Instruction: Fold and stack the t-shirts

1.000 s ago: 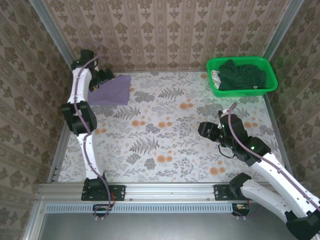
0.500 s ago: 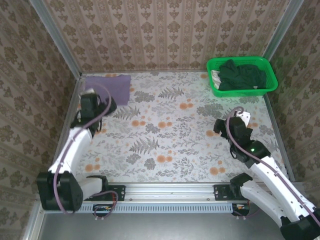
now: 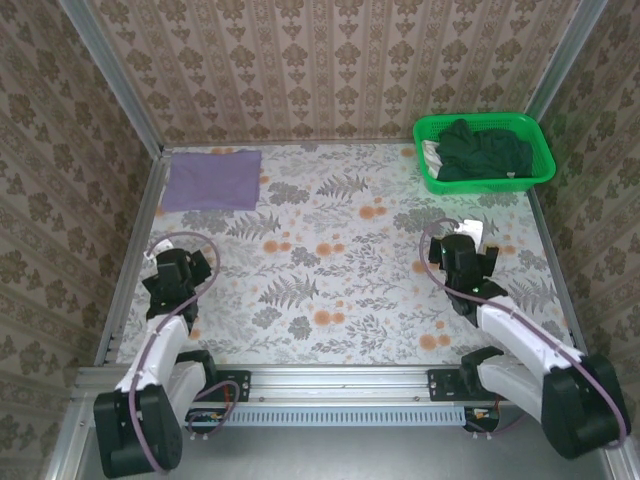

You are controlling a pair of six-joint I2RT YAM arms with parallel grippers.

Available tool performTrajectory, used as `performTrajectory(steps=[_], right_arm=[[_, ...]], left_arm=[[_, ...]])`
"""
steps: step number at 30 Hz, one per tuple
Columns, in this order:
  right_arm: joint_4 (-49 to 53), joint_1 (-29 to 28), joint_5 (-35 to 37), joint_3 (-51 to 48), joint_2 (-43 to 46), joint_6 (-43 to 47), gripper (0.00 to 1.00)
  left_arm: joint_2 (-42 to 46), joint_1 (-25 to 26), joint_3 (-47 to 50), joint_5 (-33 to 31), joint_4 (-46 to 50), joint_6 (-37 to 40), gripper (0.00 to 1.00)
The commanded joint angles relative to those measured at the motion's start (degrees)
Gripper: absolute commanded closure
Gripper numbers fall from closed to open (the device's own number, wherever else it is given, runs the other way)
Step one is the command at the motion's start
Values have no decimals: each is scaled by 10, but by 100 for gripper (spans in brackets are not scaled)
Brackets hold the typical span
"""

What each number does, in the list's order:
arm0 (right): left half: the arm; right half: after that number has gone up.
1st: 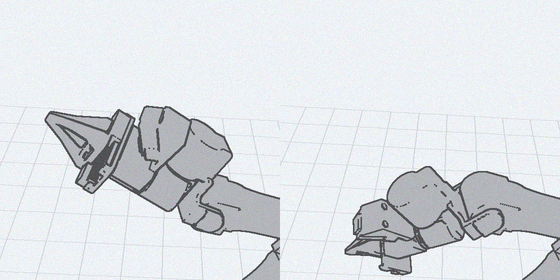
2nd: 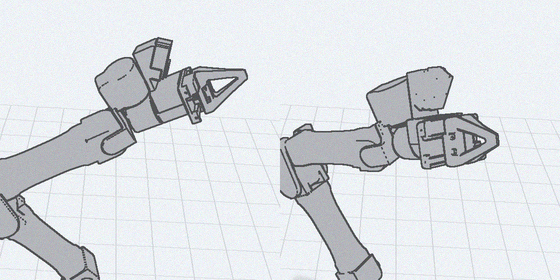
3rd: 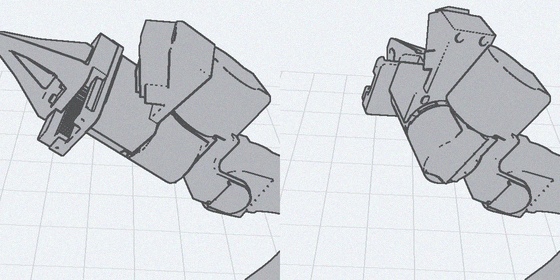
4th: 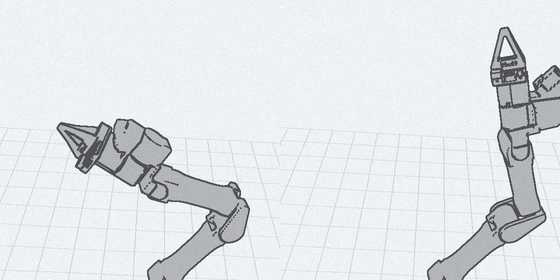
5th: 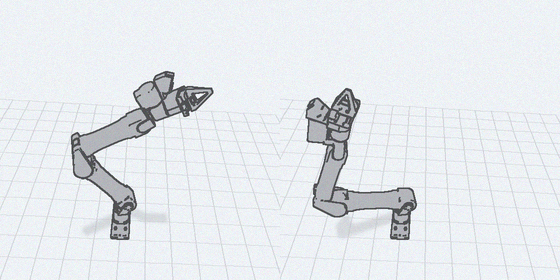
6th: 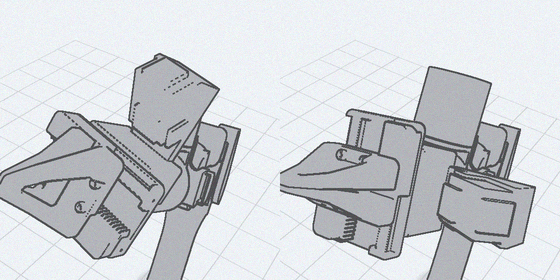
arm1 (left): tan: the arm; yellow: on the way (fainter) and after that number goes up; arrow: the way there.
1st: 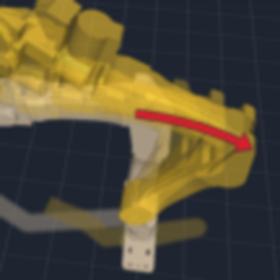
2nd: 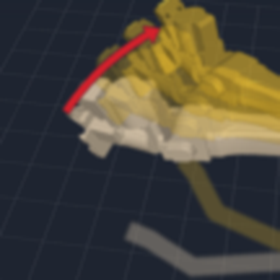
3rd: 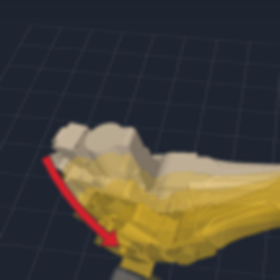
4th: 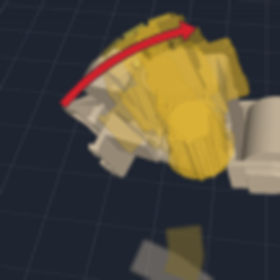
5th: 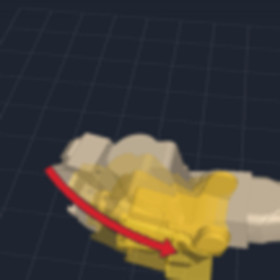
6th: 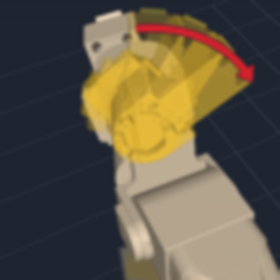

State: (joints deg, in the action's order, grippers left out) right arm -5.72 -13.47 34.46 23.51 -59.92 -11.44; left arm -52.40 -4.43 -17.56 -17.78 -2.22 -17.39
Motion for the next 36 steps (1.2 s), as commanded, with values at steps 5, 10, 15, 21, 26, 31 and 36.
performTrajectory(steps=[5,10,15,21,26,31,36], right_arm=[[-173,24,-108,-21,-68,86,1],[-292,46,-113,-21,-128,113,1],[-419,68,-151,-27,-190,113,0],[-538,74,-176,-66,-250,111,0],[-673,74,-192,-121,-286,118,0],[-708,71,-198,-133,-299,124,1],[-710,69,-208,-136,-299,131,1]], left_arm=[[-125,4,-37,67,-146,48,0],[-232,11,-86,107,-231,91,0],[-307,29,-143,127,-250,141,0],[-323,27,-125,136,-313,156,0],[-306,30,-79,138,-379,161,0],[-292,43,14,109,-535,165,0],[-376,64,64,136,-719,206,0]])
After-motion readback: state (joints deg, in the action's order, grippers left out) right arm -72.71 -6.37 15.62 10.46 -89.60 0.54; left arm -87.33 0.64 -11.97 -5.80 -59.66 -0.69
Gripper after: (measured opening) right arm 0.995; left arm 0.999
